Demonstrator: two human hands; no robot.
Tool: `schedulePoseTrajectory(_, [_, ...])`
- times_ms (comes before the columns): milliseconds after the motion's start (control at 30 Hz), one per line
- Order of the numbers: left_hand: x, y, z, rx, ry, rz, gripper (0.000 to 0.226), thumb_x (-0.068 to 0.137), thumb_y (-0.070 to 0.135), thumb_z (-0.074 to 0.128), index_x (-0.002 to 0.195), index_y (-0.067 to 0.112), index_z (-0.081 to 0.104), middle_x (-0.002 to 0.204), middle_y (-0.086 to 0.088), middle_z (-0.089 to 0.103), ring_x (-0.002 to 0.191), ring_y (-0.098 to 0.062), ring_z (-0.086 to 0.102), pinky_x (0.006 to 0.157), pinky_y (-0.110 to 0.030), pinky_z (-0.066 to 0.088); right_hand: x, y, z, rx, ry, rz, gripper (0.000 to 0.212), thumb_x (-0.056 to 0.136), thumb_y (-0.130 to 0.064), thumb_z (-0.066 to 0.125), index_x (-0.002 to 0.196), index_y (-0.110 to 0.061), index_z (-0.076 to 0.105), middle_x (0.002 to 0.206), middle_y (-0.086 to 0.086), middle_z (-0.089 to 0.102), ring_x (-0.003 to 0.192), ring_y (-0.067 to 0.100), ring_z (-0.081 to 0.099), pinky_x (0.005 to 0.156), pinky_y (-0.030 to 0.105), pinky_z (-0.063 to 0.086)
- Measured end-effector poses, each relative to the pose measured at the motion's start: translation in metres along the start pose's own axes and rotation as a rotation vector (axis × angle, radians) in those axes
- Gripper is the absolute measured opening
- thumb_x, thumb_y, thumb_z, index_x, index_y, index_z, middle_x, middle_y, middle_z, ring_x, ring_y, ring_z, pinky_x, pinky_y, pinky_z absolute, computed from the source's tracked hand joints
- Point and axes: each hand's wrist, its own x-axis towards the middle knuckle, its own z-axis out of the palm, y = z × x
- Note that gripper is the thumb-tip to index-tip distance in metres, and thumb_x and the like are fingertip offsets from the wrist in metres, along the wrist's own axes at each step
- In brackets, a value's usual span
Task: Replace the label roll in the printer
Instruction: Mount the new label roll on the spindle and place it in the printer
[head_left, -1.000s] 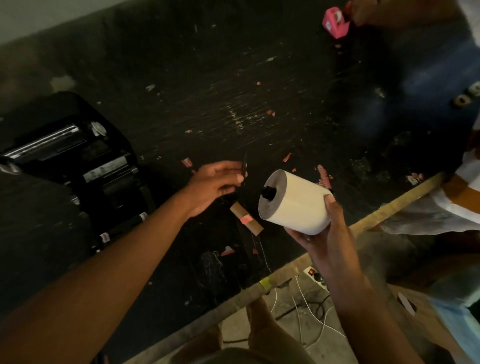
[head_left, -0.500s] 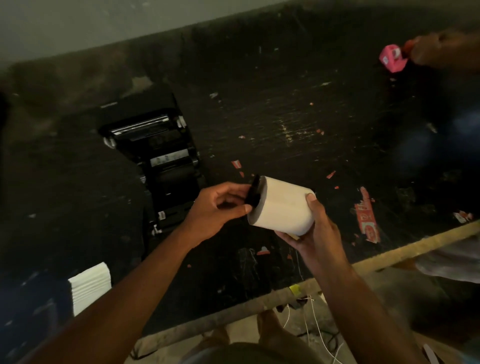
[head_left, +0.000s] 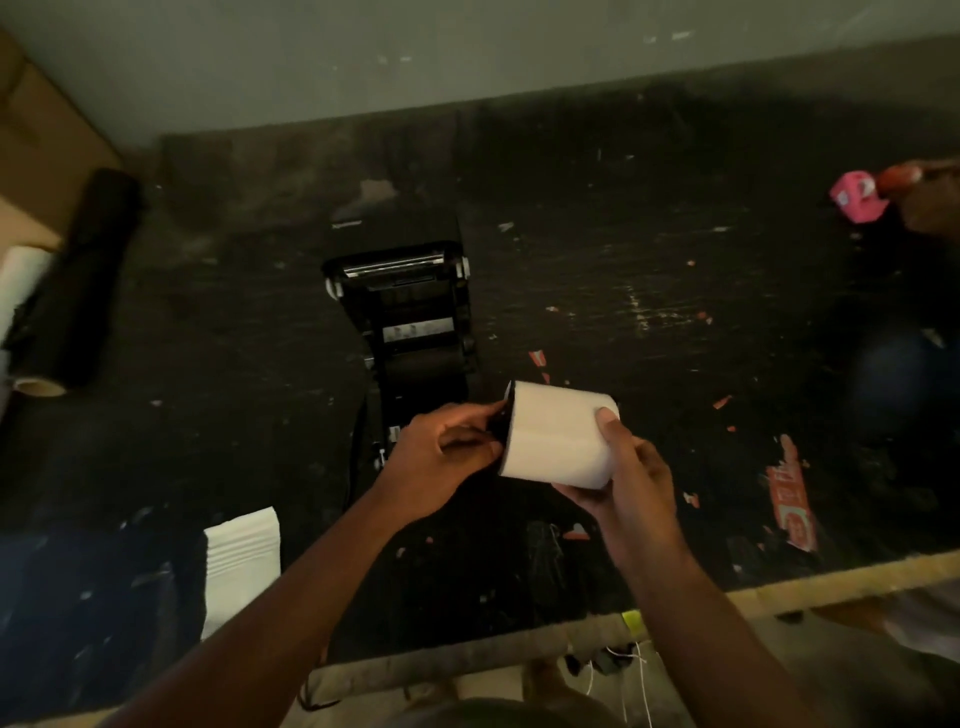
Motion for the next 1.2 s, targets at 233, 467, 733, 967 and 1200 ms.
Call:
schedulePoseTrajectory(233, [-0.036, -0.015, -0.016, -0.423, 0.119, -0.196, 0.042, 0.094, 0.049, 0.068, 0.133, 0.034, 0.068, 0.133, 0.004, 0.071, 0.125, -0.013, 0.066, 0.105, -0.037, 0.054, -0.005, 0.021, 0.046, -0.371, -0.086, -0.378, 0.045, 0.071, -0.055, 0.084, 0.103, -0.034, 0.061, 0.117, -0.005, 0.069, 0.106, 0.009, 0.069, 0.085, 0.044, 0.064])
schedulePoseTrajectory(467, [-0.061, -0.039, -0.017, -0.787, 0.438, -0.275, 0.033, 0.086, 0.037, 0.071, 0.12, 0.038, 0.075, 0.125, 0.007, 0.076, 0.118, -0.009, 0.071, 0.089, -0.027, 0.061, -0.011, 0.046, 0.096, -0.713, -0.322, -0.689, 0.042, 0.085, -0.052, 0.075, 0.116, -0.034, 0.052, 0.123, -0.017, 0.062, 0.113, -0.014, 0.056, 0.08, 0.002, 0.047])
schedulePoseTrajectory(733, [-0.047, -0.042, -0.034, -0.686, 0.567, -0.148, 0.04, 0.089, 0.033, 0.07, 0.129, 0.038, 0.071, 0.13, 0.009, 0.074, 0.122, -0.01, 0.069, 0.091, -0.028, 0.061, 0.0, 0.05, 0.127, -0.827, -0.326, -0.842, 0.044, 0.093, -0.056, 0.058, 0.125, -0.026, 0.056, 0.131, -0.008, 0.048, 0.12, -0.007, 0.05, 0.086, 0.003, 0.046])
schedulePoseTrajectory(967, [-0.011, -0.055, -0.044, -0.367, 0.643, -0.129, 0.049, 0.097, 0.023, 0.068, 0.145, 0.024, 0.058, 0.138, 0.005, 0.068, 0.123, -0.007, 0.067, 0.091, -0.022, 0.059, 0.025, 0.049, 0.142, -0.837, -0.242, -0.803, 0.043, 0.095, -0.054, 0.057, 0.124, -0.023, 0.061, 0.135, -0.003, 0.044, 0.122, 0.005, 0.053, 0.092, 0.021, 0.053])
schedulePoseTrajectory(1200, [0.025, -0.07, -0.056, -0.133, 0.667, -0.171, 0.056, 0.095, 0.02, 0.072, 0.148, 0.017, 0.055, 0.14, 0.008, 0.041, 0.125, -0.008, 0.058, 0.094, -0.015, 0.056, 0.06, 0.059, 0.152, -0.785, -0.207, -0.71, 0.031, 0.098, -0.035, 0.064, 0.123, -0.017, 0.061, 0.13, -0.001, 0.051, 0.118, 0.008, 0.06, 0.088, 0.026, 0.061])
